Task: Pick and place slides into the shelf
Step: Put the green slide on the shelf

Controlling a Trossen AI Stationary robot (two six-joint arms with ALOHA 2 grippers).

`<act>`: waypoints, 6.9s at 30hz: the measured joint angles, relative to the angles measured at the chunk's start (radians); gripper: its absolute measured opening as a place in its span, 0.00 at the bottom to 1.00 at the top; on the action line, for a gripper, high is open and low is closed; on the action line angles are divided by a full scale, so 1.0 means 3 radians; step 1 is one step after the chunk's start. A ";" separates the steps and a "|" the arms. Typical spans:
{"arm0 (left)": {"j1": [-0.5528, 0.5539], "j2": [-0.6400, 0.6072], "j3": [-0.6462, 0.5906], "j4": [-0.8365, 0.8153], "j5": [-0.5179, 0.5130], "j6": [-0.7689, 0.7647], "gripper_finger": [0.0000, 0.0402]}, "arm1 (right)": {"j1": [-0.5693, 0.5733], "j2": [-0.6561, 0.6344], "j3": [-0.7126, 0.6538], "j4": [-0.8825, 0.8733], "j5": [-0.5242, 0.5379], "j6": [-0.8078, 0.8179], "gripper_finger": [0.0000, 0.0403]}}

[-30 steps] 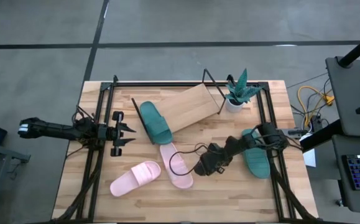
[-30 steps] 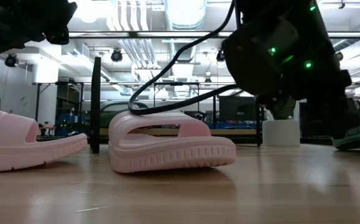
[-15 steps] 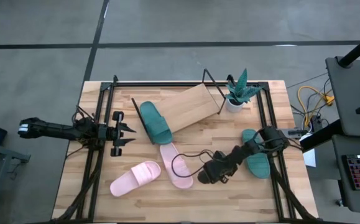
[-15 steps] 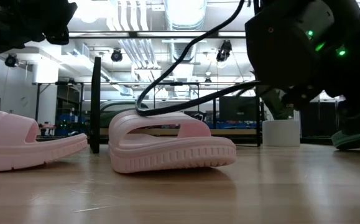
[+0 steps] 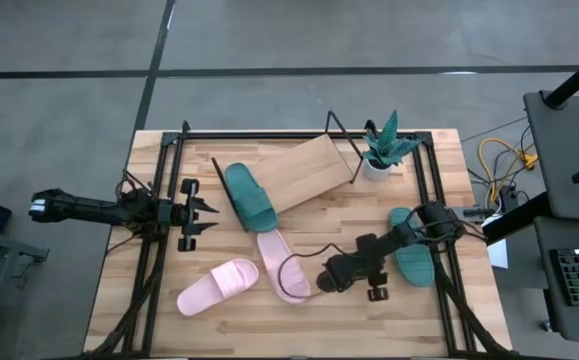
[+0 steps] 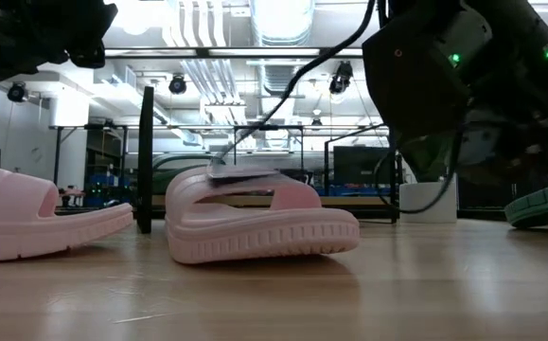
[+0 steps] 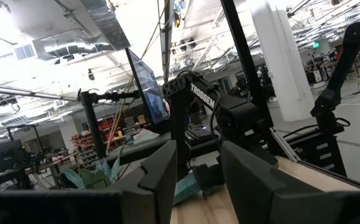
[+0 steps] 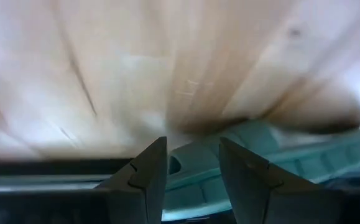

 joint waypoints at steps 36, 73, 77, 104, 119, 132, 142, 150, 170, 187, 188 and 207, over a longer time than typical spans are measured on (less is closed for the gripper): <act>0.0001 0.0000 0.0000 -0.0010 0.0000 -0.0014 0.28 | 0.1856 -0.0015 0.2540 0.0003 0.3262 0.2229 0.22; 0.0000 0.0028 0.0000 -0.0011 0.0000 -0.0011 0.28 | 0.1864 -0.0010 0.0690 0.0062 0.1171 0.3188 0.12; 0.0001 0.0038 0.0001 -0.0012 -0.0001 -0.0009 0.28 | 0.1826 -0.0010 0.0690 0.0044 0.1113 0.3177 0.26; 0.0001 0.0034 0.0001 -0.0006 0.0000 0.0001 0.28 | 0.1792 0.0024 -0.0170 0.0231 0.1138 0.3552 0.56; 0.0001 0.0033 0.0000 -0.0006 0.0000 0.0003 0.28 | 0.1788 0.0031 -0.0481 -0.0017 0.1134 0.4053 0.56; 0.0000 0.0034 0.0001 -0.0008 0.0000 0.0003 0.28 | 0.1790 0.0027 -0.0500 0.0001 0.1135 0.4620 0.56; 0.0000 0.0036 0.0001 -0.0007 -0.0001 0.0003 0.28 | 0.1777 0.0020 -0.0675 0.0002 0.1181 0.5166 0.55; 0.0000 0.0036 0.0001 -0.0007 0.0000 0.0003 0.28 | 0.1693 0.0010 -0.0780 -0.0015 0.1314 0.5229 0.55; 0.0000 0.0036 0.0001 -0.0008 0.0000 0.0001 0.28 | 0.1678 -0.0045 -0.0953 0.0024 0.1247 0.5773 0.03; 0.0000 0.0038 0.0000 -0.0010 0.0000 0.0001 0.28 | 0.1729 -0.1130 -0.0603 0.0008 0.2202 0.6314 0.02; 0.0000 0.0036 0.0000 -0.0008 0.0000 0.0001 0.28 | 0.1729 -0.1180 -0.0570 0.0000 0.2316 0.6321 0.02; 0.0000 0.0036 0.0001 -0.0007 0.0000 0.0001 0.28 | 0.1729 -0.1521 0.0026 0.0000 0.4226 0.5579 0.02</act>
